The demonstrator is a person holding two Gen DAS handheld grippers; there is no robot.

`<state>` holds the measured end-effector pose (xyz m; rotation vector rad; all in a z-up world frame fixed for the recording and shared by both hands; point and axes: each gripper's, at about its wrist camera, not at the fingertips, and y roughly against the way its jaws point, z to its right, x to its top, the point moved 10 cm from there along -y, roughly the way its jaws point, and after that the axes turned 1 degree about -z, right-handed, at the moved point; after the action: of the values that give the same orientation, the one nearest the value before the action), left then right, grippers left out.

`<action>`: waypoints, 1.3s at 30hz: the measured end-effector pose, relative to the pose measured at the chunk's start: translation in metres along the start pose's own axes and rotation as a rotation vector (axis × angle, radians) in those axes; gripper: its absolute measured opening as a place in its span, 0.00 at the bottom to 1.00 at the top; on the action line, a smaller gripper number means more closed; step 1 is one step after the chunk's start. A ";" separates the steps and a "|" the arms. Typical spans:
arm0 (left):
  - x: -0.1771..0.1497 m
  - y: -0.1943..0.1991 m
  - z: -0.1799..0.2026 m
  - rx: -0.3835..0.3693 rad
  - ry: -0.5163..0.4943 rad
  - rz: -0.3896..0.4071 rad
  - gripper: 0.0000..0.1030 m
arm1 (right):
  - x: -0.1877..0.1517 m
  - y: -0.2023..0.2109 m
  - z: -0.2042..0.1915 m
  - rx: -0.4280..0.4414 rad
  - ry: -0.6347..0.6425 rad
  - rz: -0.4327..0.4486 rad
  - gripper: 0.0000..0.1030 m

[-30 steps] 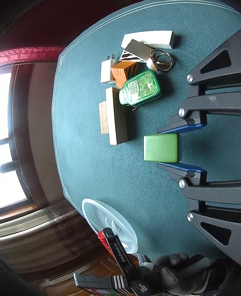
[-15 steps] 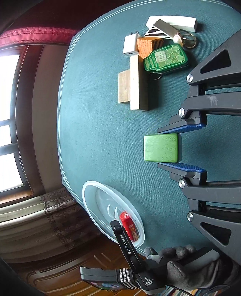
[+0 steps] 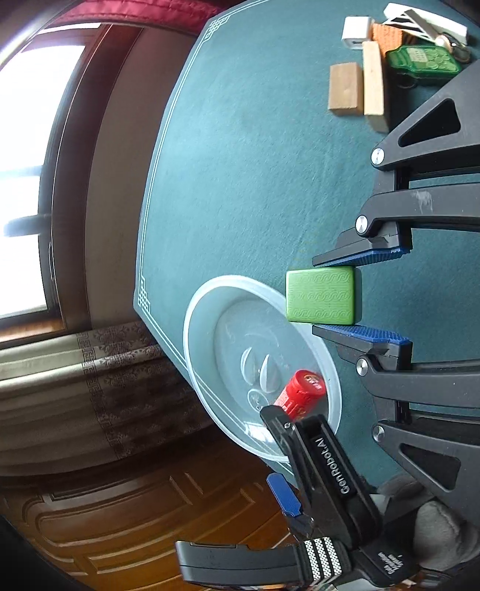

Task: Organize rigid objects
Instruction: 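Place the green block into the bowl with the right tool and release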

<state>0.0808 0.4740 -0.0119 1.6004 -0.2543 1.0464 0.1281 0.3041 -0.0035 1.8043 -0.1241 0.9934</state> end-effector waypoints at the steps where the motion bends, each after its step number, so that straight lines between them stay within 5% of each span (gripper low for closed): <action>1: 0.000 0.000 0.000 0.004 -0.001 0.002 0.94 | 0.003 -0.003 -0.006 0.003 0.020 0.004 0.30; 16: 0.000 0.010 -0.020 0.048 0.068 0.012 0.93 | 0.045 -0.032 -0.010 -0.011 -0.012 0.035 0.30; 25: 0.000 0.014 -0.026 0.050 0.090 0.023 0.93 | 0.053 -0.040 -0.030 0.079 0.009 0.023 0.30; 29: 0.000 0.012 -0.028 0.055 0.099 0.017 0.93 | 0.052 -0.040 -0.031 0.058 0.027 0.028 0.54; 39: -0.004 0.013 -0.017 0.042 0.069 0.005 0.93 | 0.035 -0.020 0.009 0.001 -0.055 0.045 0.55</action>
<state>0.0624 0.4831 -0.0068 1.5987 -0.1907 1.1150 0.1658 0.3185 0.0047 1.8369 -0.1990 0.9759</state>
